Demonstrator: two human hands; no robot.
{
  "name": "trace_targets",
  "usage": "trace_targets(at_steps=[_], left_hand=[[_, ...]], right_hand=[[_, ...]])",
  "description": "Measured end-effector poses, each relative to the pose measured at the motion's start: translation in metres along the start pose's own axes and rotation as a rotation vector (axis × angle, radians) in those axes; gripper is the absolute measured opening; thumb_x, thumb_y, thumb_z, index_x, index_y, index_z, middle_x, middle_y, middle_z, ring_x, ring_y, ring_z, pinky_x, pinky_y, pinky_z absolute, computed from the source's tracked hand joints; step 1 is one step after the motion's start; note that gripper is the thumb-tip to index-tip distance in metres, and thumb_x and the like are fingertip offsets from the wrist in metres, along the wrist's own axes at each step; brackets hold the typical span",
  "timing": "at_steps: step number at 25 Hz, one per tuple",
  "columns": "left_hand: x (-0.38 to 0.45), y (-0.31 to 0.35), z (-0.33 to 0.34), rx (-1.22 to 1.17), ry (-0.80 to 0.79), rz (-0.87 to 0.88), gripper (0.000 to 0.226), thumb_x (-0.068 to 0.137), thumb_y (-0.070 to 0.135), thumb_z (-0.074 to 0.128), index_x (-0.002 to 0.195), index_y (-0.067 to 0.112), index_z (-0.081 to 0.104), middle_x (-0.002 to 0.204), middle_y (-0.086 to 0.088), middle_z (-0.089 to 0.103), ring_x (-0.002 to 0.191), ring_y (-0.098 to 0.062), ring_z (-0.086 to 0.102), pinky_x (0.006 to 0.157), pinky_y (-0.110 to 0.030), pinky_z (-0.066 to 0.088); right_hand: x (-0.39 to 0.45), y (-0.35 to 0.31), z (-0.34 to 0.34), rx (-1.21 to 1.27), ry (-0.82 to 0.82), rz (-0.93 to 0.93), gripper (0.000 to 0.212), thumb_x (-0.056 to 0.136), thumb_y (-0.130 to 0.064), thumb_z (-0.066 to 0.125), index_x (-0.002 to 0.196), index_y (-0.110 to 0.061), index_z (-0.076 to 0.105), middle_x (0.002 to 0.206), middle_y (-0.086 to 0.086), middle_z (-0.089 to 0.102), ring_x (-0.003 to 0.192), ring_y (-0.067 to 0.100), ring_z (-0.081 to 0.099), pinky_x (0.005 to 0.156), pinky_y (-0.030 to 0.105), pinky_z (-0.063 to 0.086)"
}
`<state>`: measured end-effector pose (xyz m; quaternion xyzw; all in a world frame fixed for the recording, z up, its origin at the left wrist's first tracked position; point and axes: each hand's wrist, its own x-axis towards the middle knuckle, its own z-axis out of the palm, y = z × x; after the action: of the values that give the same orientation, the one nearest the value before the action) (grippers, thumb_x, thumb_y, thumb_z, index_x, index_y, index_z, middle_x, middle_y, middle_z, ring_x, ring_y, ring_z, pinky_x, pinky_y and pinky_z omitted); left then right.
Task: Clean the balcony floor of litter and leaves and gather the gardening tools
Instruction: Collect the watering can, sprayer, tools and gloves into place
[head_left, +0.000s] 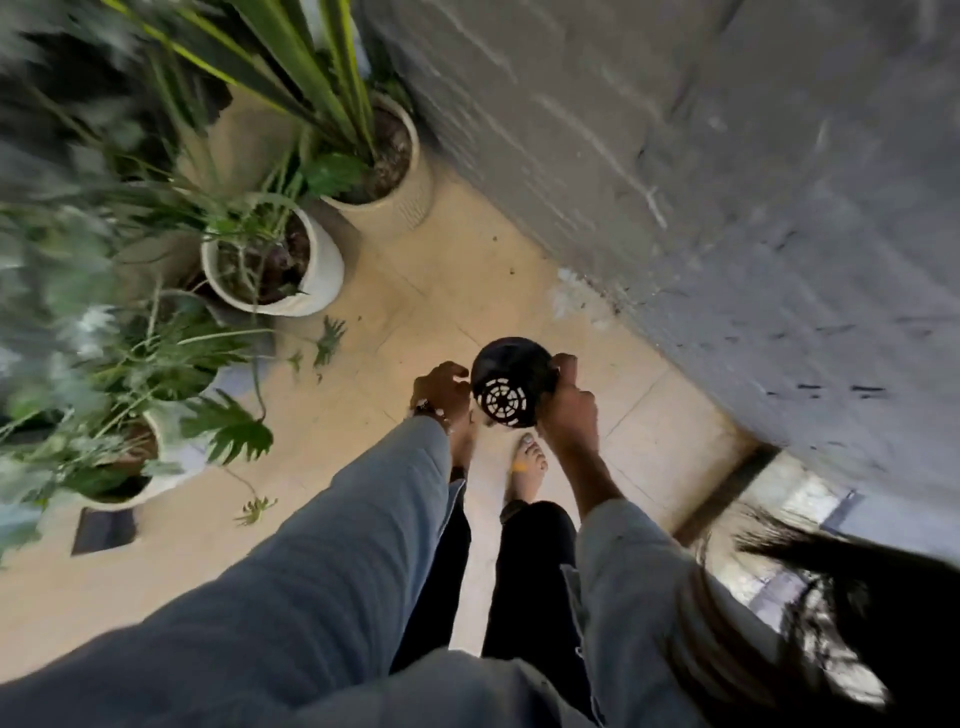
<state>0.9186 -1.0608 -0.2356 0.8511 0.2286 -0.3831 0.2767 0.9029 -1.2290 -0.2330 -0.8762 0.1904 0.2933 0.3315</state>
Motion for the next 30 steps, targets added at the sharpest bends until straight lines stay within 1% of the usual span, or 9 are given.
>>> trace_targets(at_steps=[3,6,10,15,17,19,24,28,30], left_hand=[[-0.075,-0.011,-0.038,-0.138,0.069,-0.046,0.030,0.090,0.012,0.051,0.116,0.016,0.067,0.131,-0.002,0.061,0.118,-0.025,0.056,0.100,-0.029,0.043],[-0.134,-0.043,-0.067,-0.398,0.159,-0.144,0.028,0.085,0.010,0.054,0.106,0.020,0.069,0.119,-0.007,0.068,0.106,-0.031,0.064,0.094,-0.037,0.051],[-0.195,-0.100,-0.088,-0.635,0.217,-0.214,0.036,0.087,0.004,0.051,0.118,0.018,0.064,0.111,-0.015,0.070,0.101,-0.033,0.066,0.087,-0.039,0.056],[-0.259,-0.212,-0.091,-0.961,0.256,-0.353,0.043,0.095,-0.001,0.042,0.136,0.011,0.047,0.100,-0.020,0.067,0.069,-0.022,0.058,0.034,-0.014,0.040],[-0.280,-0.261,-0.094,-1.026,0.284,-0.382,0.043,0.097,0.000,0.040,0.138,0.010,0.044,0.101,-0.019,0.064,0.071,-0.024,0.059,0.037,-0.013,0.043],[-0.302,-0.312,-0.099,-1.010,0.320,-0.420,0.040,0.095,0.001,0.042,0.133,0.011,0.050,0.103,-0.018,0.068,0.078,-0.029,0.063,0.055,-0.020,0.052],[-0.348,-0.461,-0.114,-1.149,0.461,-0.537,0.034,0.091,-0.001,0.050,0.122,0.007,0.060,0.095,-0.019,0.066,0.078,-0.028,0.060,0.074,-0.037,0.056],[-0.379,-0.538,-0.121,-1.282,0.545,-0.613,0.030,0.097,0.002,0.046,0.124,0.003,0.057,0.105,-0.021,0.064,0.064,-0.023,0.055,0.040,-0.017,0.045],[-0.385,-0.564,-0.123,-1.363,0.531,-0.638,0.032,0.099,0.000,0.039,0.128,-0.003,0.053,0.108,-0.025,0.060,0.061,-0.023,0.052,0.033,-0.015,0.038]], right_hand=[[-0.062,-0.043,-0.026,-0.034,0.009,-0.103,0.058,0.090,-0.015,0.042,0.144,-0.014,0.023,0.095,0.026,0.065,0.084,0.043,0.063,0.065,0.038,0.047],[-0.109,-0.074,-0.031,-0.121,-0.028,-0.284,0.051,0.083,-0.031,0.030,0.125,-0.005,0.046,0.089,0.025,0.068,0.079,0.044,0.065,0.068,0.043,0.055],[-0.148,-0.114,-0.003,-0.181,-0.134,-0.399,0.030,0.090,-0.026,0.042,0.116,-0.011,0.049,0.087,0.023,0.068,0.073,0.041,0.067,0.066,0.048,0.057],[-0.207,-0.178,0.077,-0.327,-0.350,-0.573,0.026,0.088,-0.021,0.050,0.114,-0.019,0.048,0.093,0.022,0.067,0.072,0.041,0.067,0.063,0.048,0.058],[-0.247,-0.209,0.110,-0.346,-0.441,-0.604,0.031,0.088,-0.017,0.051,0.119,-0.020,0.052,0.098,0.022,0.065,0.069,0.037,0.068,0.055,0.041,0.060],[-0.281,-0.231,0.149,-0.372,-0.522,-0.622,0.034,0.089,-0.010,0.051,0.122,-0.017,0.055,0.101,0.017,0.063,0.068,0.034,0.068,0.050,0.034,0.058],[-0.363,-0.277,0.262,-0.282,-0.615,-0.584,0.022,0.089,-0.008,0.057,0.111,-0.013,0.060,0.107,0.018,0.064,0.071,0.034,0.069,0.054,0.043,0.059],[-0.400,-0.304,0.332,-0.244,-0.609,-0.596,0.019,0.087,-0.010,0.060,0.105,-0.017,0.059,0.104,0.008,0.062,0.069,0.026,0.065,0.052,0.026,0.058],[-0.402,-0.314,0.370,-0.246,-0.631,-0.553,0.024,0.083,-0.013,0.062,0.104,-0.024,0.059,0.104,0.005,0.060,0.080,0.034,0.067,0.064,0.043,0.060]])
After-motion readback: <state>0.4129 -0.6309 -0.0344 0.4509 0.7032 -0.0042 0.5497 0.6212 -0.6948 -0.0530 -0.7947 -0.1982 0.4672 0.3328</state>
